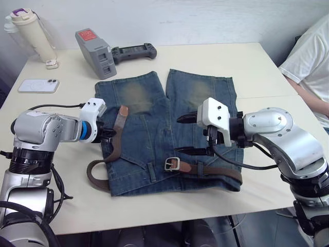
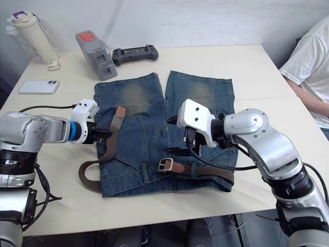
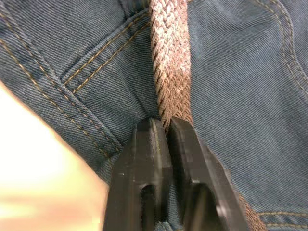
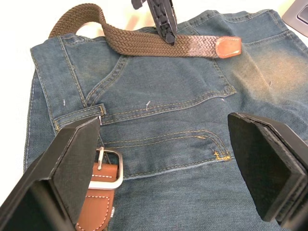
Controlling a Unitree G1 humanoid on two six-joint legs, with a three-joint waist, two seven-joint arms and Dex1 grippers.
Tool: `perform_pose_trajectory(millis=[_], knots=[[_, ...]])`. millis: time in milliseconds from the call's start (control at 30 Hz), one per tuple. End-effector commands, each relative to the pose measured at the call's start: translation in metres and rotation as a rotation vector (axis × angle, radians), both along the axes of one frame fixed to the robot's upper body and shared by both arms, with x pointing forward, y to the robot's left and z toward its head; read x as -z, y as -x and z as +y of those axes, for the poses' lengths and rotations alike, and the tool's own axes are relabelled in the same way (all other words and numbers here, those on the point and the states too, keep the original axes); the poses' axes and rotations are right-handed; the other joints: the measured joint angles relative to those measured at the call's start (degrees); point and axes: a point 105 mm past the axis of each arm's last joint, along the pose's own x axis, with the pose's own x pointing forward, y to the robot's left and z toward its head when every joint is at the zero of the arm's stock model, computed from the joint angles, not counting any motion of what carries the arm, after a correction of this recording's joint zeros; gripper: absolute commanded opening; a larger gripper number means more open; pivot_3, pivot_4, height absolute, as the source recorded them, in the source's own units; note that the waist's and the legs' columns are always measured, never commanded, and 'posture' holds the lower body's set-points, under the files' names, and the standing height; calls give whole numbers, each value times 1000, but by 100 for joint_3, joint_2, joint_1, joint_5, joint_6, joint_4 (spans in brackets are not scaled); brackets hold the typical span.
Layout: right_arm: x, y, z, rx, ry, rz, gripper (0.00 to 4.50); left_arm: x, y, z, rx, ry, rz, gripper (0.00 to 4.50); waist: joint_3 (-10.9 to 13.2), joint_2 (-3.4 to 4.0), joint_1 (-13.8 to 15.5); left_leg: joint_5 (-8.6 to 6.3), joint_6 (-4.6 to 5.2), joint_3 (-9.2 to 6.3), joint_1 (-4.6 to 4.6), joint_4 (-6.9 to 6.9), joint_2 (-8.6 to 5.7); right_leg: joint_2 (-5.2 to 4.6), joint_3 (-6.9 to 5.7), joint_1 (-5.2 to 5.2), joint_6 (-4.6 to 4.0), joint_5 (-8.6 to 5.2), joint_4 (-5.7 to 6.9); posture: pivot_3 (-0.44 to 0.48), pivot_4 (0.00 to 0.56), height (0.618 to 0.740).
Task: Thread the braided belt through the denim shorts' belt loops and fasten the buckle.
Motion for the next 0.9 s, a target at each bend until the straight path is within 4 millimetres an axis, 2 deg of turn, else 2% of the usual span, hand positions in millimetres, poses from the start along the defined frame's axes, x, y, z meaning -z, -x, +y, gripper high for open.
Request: perform_pose_trajectory(millis=[33, 67, 167, 200, 367, 467, 567, 733, 867, 900], knots=[[-8, 3, -1, -6, -13, -43, 4500, -25, -8, 5, -50, 77, -71, 2494, 0, 0, 6, 0, 0, 0, 0, 0, 0, 0, 0, 0, 0, 0, 0, 0, 150, 740], [-8, 3, -1, -6, -13, -44, 4500, -28, -9, 5, -60, 91, -73, 2893, 2, -3, 10, 0, 0, 0, 0, 2, 0, 0, 0, 0, 0, 0, 1, 0, 150, 740], [-8, 5, -1, -1, -16, -38, 4500, -59, -16, 8, -84, 167, -141, 4260, 6, -10, 18, 0, 0, -1, -2, 5, 0, 0, -2, 0, 0, 0, 3, 0, 150, 740], [-7, 5, -1, -1, -18, -36, 4500, -64, -17, 9, -86, 172, -150, 4448, 6, -10, 20, 0, 0, -1, -2, 5, 0, 0, -2, 0, 0, 0, 3, 0, 150, 740], [-8, 8, 2, -13, -27, -30, 4500, -55, -13, -2, -30, 143, -84, 4448, 6, -10, 16, 0, 0, 0, 0, 0, 0, 0, -1, 1, 0, 0, 2, 0, 150, 740], [-14, 14, 6, -55, -61, -9, 4500, -38, -9, -13, 21, 123, -12, 4448, 6, -10, 17, 0, 0, 0, 0, 2, 0, 0, -1, 0, 0, 0, 3, 0, 150, 740], [-24, 26, 11, -113, -107, 15, 4500, -27, -13, -19, 46, 92, 15, 4448, 6, -11, 31, 0, 0, -1, -1, 1, 0, 0, -1, 0, 0, 0, 3, 0, 150, 740], [-30, 32, 12, -119, -130, 27, 4500, -17, -19, -16, 37, 47, 37, 4448, 6, -11, 44, 0, 0, 0, -1, 4, 1, 1, -1, 0, 0, 0, 3, 0, 150, 740], [-30, 29, 9, -78, -125, 13, 4500, -13, -21, -21, 62, 36, 46, 4448, 6, -11, 54, 0, 0, 0, 0, 4, 0, 0, 0, 0, 0, 0, 3, 0, 150, 740], [-30, 29, 9, -73, -122, 11, 4500, -13, -22, -22, 63, 43, 45, 4205, 6, -11, 56, 0, 0, 0, 0, 5, 0, 1, 0, 0, 0, 0, 4, 0, 150, 740]])
